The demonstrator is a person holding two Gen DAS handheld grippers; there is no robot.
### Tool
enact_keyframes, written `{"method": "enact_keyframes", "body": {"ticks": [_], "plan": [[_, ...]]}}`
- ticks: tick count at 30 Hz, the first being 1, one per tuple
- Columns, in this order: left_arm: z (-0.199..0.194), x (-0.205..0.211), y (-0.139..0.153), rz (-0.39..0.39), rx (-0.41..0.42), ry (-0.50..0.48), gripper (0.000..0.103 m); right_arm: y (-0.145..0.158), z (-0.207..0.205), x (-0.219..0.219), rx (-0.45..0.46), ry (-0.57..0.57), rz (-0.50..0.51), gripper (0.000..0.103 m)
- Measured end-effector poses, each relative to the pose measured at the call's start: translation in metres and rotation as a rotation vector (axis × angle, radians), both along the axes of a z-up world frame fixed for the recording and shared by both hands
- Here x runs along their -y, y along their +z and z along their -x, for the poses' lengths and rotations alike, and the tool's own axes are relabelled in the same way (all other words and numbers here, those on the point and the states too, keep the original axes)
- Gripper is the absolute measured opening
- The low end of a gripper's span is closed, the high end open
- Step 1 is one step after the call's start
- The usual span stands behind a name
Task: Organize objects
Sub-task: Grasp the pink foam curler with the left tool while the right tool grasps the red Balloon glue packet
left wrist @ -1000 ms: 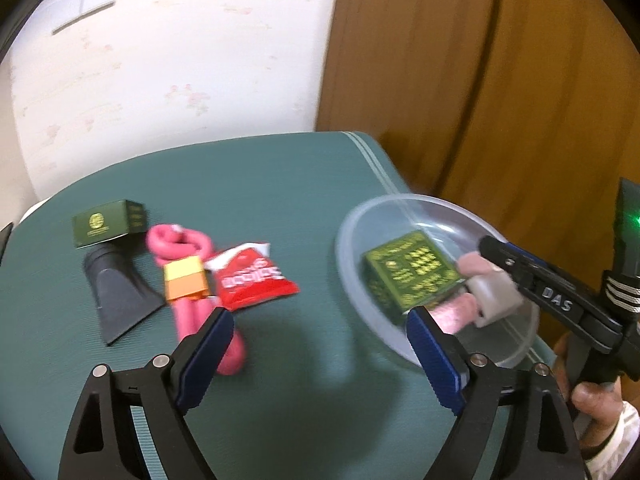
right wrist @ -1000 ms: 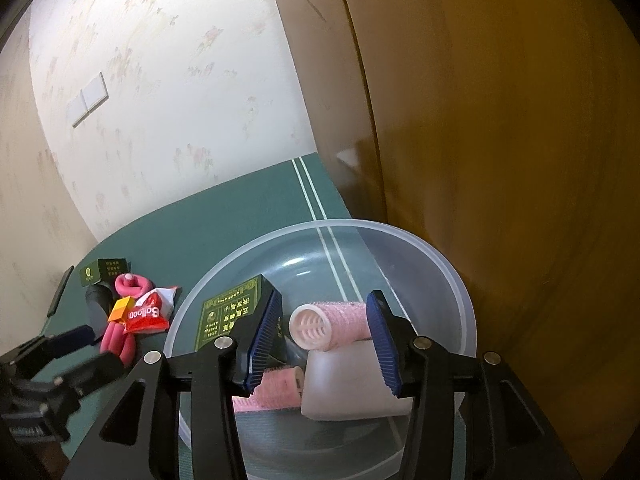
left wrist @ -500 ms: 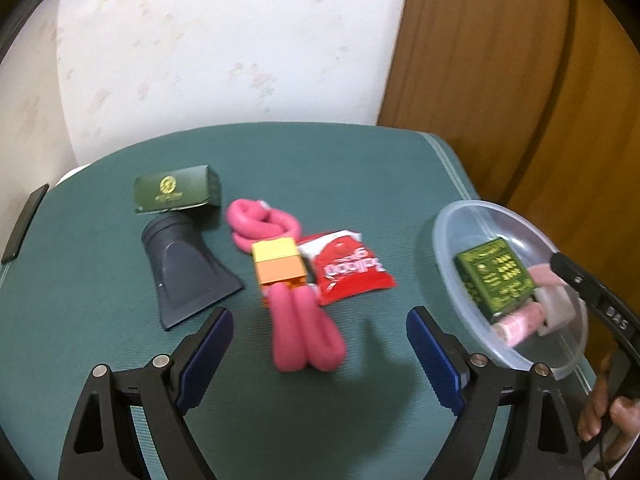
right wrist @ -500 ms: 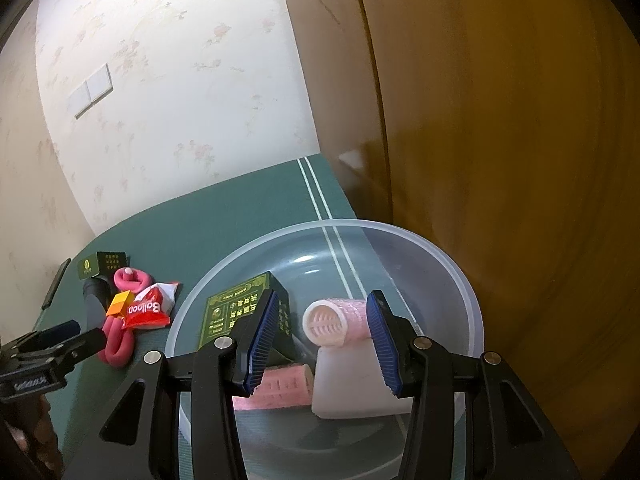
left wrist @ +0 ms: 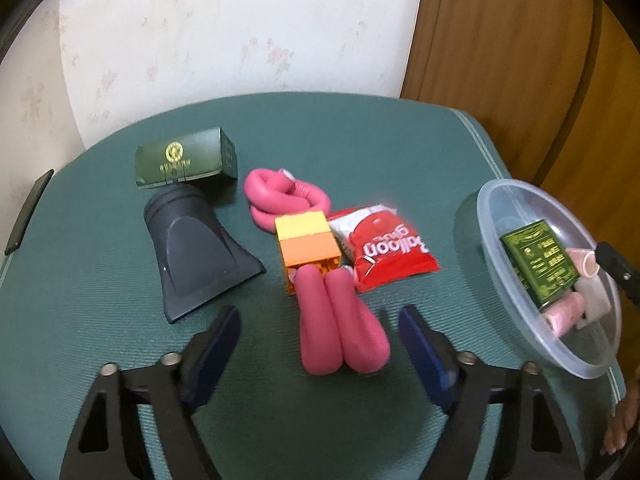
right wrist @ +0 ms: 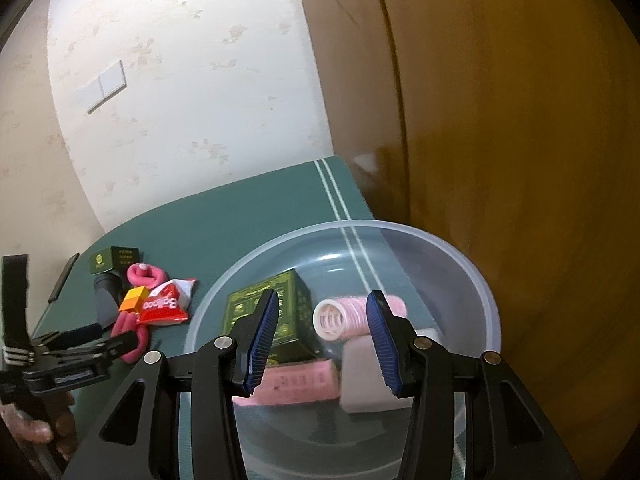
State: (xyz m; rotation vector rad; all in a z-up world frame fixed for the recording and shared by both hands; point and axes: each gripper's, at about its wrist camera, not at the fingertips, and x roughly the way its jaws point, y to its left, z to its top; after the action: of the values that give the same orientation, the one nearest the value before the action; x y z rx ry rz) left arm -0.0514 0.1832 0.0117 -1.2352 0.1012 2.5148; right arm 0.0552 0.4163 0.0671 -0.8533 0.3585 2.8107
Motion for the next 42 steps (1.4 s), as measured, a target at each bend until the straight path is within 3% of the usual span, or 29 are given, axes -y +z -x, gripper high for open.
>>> {"method": "enact_keyframes", "body": {"ticks": [6, 12, 27, 42], "plan": [[0.002, 0.0, -0.006, -0.007, 0.019, -0.002, 0.072, 0.0, -0.001, 0.016, -0.002, 0.036, -0.006, 0.048], [0.0, 0.001, -0.007, -0.031, 0.029, -0.019, 0.048, 0.0, 0.0, 0.021, -0.002, 0.037, -0.007, 0.048], [-0.019, 0.015, 0.006, -0.043, -0.005, -0.018, 0.048, 0.006, 0.007, 0.036, 0.006, 0.077, -0.007, 0.048], [-0.022, 0.054, 0.011, -0.06, -0.03, 0.042, 0.048, 0.005, 0.057, 0.108, 0.088, 0.299, -0.004, 0.048]]}}
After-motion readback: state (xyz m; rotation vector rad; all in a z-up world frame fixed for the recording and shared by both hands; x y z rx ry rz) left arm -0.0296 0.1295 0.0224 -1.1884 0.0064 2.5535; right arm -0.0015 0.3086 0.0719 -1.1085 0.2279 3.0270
